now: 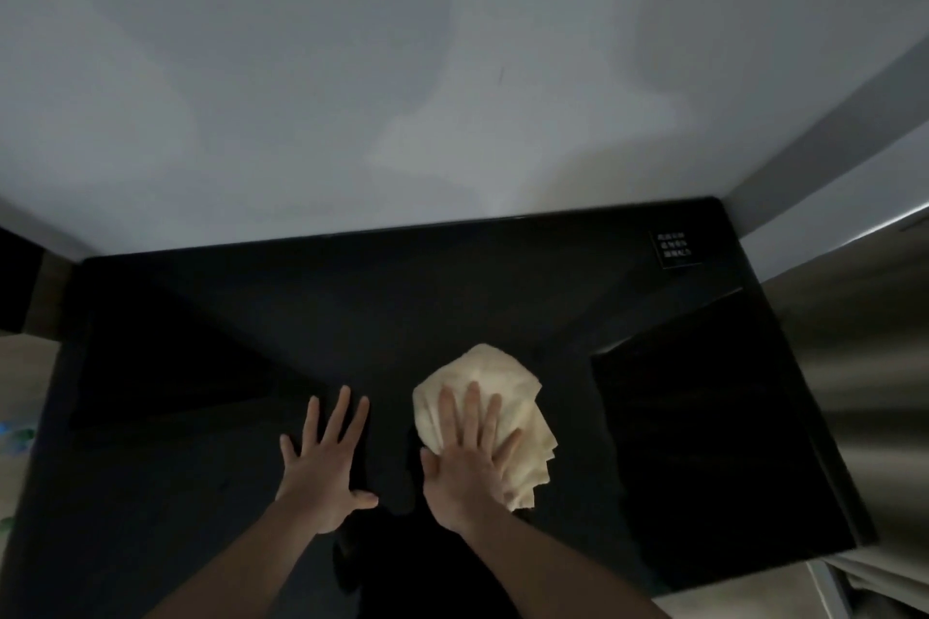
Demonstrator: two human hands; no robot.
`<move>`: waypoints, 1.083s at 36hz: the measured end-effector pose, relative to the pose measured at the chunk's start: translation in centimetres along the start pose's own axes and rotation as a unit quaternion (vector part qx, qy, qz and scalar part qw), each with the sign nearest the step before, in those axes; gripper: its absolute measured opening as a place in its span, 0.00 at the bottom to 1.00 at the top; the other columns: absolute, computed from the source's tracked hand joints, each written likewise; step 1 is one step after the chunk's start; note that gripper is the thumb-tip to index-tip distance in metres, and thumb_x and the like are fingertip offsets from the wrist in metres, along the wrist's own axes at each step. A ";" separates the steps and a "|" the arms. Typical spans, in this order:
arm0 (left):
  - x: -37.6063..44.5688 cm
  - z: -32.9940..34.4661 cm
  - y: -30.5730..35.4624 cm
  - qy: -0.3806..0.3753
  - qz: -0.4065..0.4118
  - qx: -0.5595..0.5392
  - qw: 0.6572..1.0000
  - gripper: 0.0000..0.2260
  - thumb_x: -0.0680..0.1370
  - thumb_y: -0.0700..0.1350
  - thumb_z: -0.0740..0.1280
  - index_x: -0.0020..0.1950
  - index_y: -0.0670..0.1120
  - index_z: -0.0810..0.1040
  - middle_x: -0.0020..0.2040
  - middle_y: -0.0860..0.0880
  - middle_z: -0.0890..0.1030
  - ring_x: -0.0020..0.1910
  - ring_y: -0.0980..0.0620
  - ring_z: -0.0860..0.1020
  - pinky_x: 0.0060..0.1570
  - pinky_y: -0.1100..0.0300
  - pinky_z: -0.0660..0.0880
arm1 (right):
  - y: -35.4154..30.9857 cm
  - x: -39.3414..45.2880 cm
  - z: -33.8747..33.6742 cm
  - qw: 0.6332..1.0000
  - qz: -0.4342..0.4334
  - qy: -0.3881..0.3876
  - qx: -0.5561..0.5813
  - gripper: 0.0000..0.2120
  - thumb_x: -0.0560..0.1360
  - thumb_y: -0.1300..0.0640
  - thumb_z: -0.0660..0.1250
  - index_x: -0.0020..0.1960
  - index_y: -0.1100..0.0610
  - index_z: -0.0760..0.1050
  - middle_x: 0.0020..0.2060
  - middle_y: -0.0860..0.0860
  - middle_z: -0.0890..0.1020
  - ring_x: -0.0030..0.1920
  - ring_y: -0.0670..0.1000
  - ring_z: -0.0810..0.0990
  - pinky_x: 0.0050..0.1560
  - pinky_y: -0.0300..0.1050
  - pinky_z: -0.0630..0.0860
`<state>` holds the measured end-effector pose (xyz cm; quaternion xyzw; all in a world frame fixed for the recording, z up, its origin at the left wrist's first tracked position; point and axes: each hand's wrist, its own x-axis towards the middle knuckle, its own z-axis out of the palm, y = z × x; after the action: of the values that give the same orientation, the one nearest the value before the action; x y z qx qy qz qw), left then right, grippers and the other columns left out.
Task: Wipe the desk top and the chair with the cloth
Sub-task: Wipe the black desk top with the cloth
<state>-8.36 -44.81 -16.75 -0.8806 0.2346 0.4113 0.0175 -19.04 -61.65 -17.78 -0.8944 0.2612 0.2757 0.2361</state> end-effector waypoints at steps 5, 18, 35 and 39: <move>0.0 0.0 -0.3 0.010 0.008 -0.005 1.000 0.59 0.71 0.64 0.74 0.78 0.56 0.27 0.76 0.54 0.22 0.77 0.40 0.27 0.74 0.28 0.45 | 1.0 -0.2 0.4 1.000 0.002 0.018 -0.008 0.36 0.84 0.40 0.48 0.75 0.39 0.22 0.73 0.45 0.20 0.72 0.55 0.17 0.74 0.70 0.30; -0.2 1.7 7.0 0.029 0.069 0.026 0.997 0.48 0.76 0.60 0.67 0.82 0.52 0.35 0.79 0.50 0.27 0.78 0.39 0.31 0.77 0.34 0.44 | 8.9 -0.7 -2.4 0.999 0.032 0.001 -0.008 0.35 0.82 0.42 0.46 0.78 0.44 0.26 0.75 0.49 0.22 0.74 0.56 0.20 0.75 0.69 0.32; 2.5 3.3 25.4 0.024 0.069 0.045 0.996 0.50 0.77 0.65 0.67 0.81 0.53 0.32 0.78 0.50 0.26 0.78 0.39 0.30 0.77 0.33 0.45 | 30.5 1.5 -11.0 0.998 0.057 0.040 0.003 0.36 0.83 0.37 0.47 0.75 0.44 0.23 0.77 0.50 0.25 0.77 0.58 0.26 0.75 0.71 0.36; 2.9 3.6 29.2 0.013 0.025 0.028 0.999 0.53 0.76 0.63 0.70 0.79 0.53 0.29 0.77 0.48 0.24 0.78 0.36 0.30 0.76 0.32 0.46 | 35.5 2.3 -13.6 0.994 0.084 0.060 0.023 0.36 0.83 0.36 0.48 0.74 0.43 0.23 0.74 0.48 0.25 0.78 0.58 0.29 0.76 0.71 0.38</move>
<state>-21.80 -71.11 -16.58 -0.8788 0.2681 0.3937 0.0286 -33.61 -96.84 -19.10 -0.8787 0.3548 0.2348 0.2164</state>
